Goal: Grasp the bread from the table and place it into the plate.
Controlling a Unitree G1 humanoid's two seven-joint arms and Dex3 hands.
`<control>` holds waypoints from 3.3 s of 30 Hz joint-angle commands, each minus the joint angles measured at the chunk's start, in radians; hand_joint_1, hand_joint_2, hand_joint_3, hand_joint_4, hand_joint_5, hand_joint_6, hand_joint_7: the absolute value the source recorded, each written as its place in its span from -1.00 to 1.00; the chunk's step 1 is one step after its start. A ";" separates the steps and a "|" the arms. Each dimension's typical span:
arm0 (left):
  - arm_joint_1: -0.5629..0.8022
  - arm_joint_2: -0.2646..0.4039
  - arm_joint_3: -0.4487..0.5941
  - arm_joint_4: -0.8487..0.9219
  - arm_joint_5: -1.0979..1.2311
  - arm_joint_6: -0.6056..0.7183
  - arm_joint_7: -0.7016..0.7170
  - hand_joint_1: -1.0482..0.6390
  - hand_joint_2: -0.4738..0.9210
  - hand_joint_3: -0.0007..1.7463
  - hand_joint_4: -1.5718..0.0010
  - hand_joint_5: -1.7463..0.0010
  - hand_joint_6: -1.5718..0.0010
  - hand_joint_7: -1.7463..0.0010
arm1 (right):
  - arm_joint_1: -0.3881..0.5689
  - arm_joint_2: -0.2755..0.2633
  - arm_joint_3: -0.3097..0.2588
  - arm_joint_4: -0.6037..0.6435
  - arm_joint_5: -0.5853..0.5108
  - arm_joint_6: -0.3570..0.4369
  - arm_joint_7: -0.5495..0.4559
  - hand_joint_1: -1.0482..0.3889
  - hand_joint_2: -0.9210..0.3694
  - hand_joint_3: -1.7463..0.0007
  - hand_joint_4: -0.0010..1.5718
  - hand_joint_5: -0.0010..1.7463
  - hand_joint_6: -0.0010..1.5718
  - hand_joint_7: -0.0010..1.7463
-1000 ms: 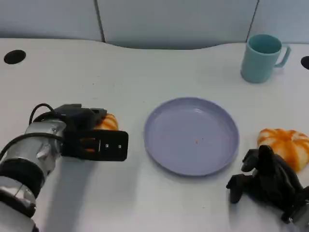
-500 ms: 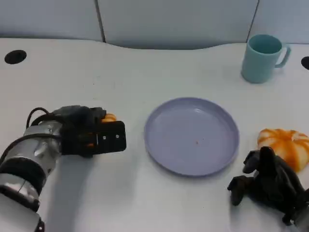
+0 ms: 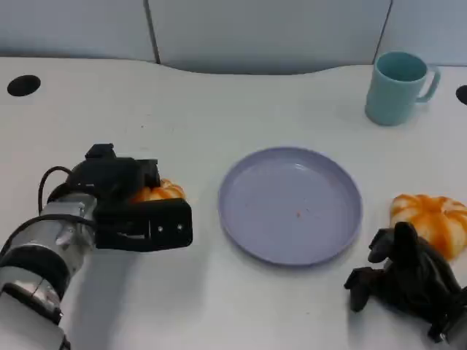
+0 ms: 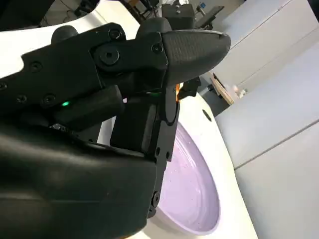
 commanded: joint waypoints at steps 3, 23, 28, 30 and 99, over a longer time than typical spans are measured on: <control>0.016 0.024 -0.007 0.014 0.007 -0.010 0.006 -0.09 0.99 -0.39 -0.07 -1.00 0.19 -1.00 | 0.019 -0.003 -0.002 -0.011 0.004 0.002 -0.017 -0.24 -1.00 0.67 1.00 -0.16 1.00 -0.44; -0.054 0.124 0.014 -0.083 0.016 -0.268 0.224 -0.02 0.70 0.10 -0.17 -1.00 0.10 -1.00 | -0.019 0.008 0.012 0.049 -0.008 -0.028 -0.021 -0.25 -1.00 0.65 1.00 -0.17 1.00 -0.47; -0.030 0.096 0.084 -0.101 -0.062 -0.339 0.230 0.03 0.54 0.31 -0.17 -1.00 0.06 -1.00 | -0.013 0.005 0.009 0.053 -0.004 -0.036 -0.005 -0.25 -1.00 0.66 1.00 -0.18 1.00 -0.47; -0.030 0.085 0.091 -0.114 -0.073 -0.361 0.216 0.04 0.51 0.32 -0.17 -1.00 0.07 -1.00 | -0.012 0.002 0.010 0.049 -0.006 -0.033 -0.007 -0.25 -1.00 0.65 1.00 -0.18 1.00 -0.46; -0.026 -0.064 0.140 -0.408 -0.277 -0.283 -0.466 -1.00 1.00 -0.48 0.90 0.94 0.87 0.93 | 0.015 0.004 0.019 0.007 -0.017 -0.051 -0.003 -0.23 -1.00 0.61 1.00 -0.18 1.00 -0.48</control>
